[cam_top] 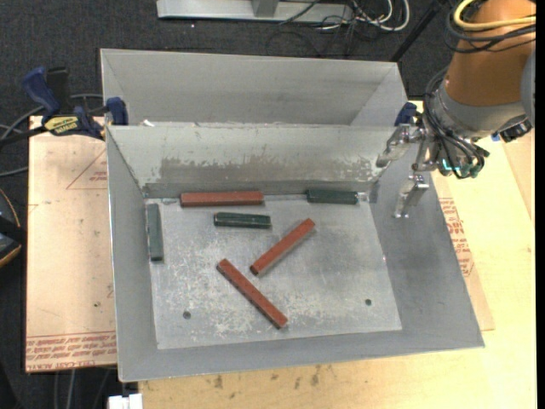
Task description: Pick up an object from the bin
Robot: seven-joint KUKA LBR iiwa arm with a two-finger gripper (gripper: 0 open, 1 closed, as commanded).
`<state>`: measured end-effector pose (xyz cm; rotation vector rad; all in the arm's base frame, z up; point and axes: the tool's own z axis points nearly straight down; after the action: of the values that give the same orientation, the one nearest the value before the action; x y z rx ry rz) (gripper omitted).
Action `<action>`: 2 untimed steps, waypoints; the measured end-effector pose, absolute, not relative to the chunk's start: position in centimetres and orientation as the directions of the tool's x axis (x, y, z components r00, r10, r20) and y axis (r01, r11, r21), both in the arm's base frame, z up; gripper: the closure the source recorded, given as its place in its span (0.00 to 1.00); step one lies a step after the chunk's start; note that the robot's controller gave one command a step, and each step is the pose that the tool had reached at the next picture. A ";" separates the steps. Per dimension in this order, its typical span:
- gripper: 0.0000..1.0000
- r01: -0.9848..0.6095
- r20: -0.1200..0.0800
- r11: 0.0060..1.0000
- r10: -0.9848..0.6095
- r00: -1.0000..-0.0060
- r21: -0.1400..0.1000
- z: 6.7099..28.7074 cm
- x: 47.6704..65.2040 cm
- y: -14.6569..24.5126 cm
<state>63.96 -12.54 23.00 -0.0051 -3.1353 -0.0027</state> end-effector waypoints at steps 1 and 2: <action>0.00 0.001 -0.002 1.000 0.001 -1.000 0.000 23.5 64.1 -12.5; 0.00 -0.028 -0.009 1.000 -0.028 -1.000 -0.002 18.7 64.2 -9.9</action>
Offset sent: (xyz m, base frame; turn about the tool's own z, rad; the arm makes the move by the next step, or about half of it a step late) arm 0.0015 0.0738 -0.1321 -0.0817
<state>64.25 -9.92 18.73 0.0438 -3.1498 0.0027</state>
